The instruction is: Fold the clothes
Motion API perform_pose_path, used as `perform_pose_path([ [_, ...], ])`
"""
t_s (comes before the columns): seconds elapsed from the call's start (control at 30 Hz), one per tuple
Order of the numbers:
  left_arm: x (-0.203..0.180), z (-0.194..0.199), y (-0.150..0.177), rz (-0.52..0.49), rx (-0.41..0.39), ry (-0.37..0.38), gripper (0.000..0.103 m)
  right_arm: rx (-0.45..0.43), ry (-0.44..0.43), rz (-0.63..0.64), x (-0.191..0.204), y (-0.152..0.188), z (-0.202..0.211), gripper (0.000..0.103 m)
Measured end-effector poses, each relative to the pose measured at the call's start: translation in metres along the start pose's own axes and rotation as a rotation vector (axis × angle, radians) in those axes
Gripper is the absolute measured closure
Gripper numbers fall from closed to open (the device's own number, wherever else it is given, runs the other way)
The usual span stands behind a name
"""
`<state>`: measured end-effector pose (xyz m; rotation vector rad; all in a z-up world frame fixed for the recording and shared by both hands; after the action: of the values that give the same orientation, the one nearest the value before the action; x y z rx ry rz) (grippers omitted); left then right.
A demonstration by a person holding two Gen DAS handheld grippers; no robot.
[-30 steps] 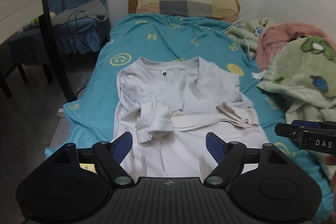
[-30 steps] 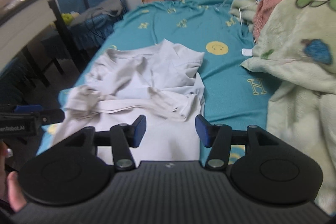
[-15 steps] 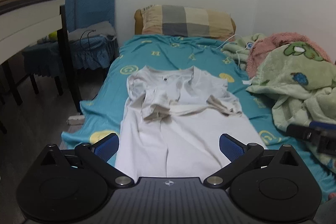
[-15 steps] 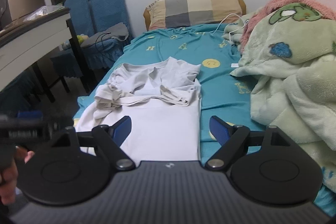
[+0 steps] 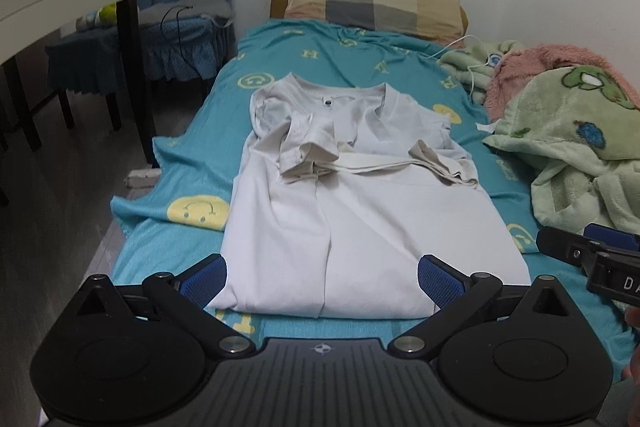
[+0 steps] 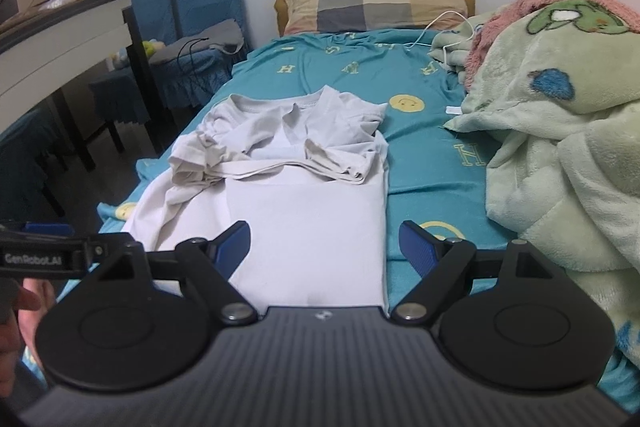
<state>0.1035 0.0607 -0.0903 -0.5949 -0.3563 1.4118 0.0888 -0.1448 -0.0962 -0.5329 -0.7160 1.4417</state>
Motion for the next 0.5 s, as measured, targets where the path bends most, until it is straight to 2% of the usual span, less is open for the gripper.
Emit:
perform_pose_path([
  [0.23, 0.016, -0.023, 0.009, 0.179, 0.136, 0.091, 0.000, 0.010, 0.000, 0.021, 0.005, 0.003, -0.002, 0.020],
  [0.5, 0.041, -0.040, 0.015, 0.390, 0.207, 0.174, 0.001, 0.024, -0.013, -0.008, 0.002, 0.005, -0.005, 0.020],
])
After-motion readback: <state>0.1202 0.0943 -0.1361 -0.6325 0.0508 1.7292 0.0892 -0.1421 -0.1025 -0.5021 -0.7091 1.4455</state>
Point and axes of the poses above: each gripper's, at about its wrist camera, not at the fingertips, and z roughly against the way its jaws point, x to its left, y to its underside, the point moved 7 cm from there along -z, roughly the way its jaws point, and after that the axes turned 8 degrees about x, right-handed, at the moved point
